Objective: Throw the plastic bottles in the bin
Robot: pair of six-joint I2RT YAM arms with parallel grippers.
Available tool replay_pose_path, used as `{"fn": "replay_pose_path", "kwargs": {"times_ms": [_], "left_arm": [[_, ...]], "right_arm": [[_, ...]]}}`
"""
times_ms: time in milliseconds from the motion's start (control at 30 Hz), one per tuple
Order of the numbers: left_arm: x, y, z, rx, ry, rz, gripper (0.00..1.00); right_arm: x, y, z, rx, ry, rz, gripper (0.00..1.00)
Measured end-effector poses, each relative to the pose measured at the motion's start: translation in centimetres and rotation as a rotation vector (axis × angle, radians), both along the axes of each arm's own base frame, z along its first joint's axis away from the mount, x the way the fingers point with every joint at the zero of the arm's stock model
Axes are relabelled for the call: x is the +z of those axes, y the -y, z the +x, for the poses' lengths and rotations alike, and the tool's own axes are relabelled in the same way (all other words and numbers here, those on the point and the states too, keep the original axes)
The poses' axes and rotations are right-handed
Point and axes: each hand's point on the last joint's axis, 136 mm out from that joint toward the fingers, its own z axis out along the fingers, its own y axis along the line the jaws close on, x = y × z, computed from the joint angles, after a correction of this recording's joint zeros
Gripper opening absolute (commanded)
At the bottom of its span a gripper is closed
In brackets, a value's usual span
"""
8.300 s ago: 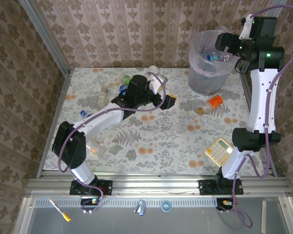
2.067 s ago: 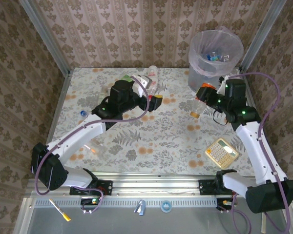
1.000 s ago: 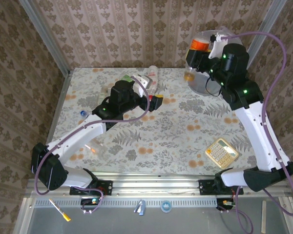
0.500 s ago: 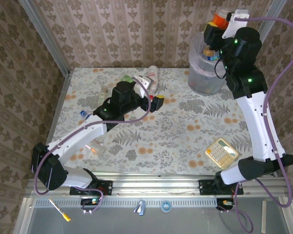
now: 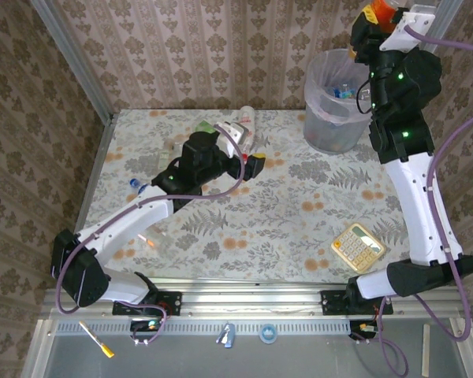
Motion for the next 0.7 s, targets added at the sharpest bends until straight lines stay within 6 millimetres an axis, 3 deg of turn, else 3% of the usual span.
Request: {"fn": "replay_pose_path", "kwargs": {"times_ms": [400, 700], "left_arm": [[-0.5, 0.3, 0.3, 0.0, -0.004, 0.004, 1.0], [-0.5, 0.3, 0.4, 0.001, -0.004, 0.004, 1.0]], "right_arm": [[3.0, 0.6, -3.5, -0.036, 0.167, -0.037, 0.19], [2.7, 0.6, -3.5, -0.044, 0.176, -0.049, 0.19]]}}
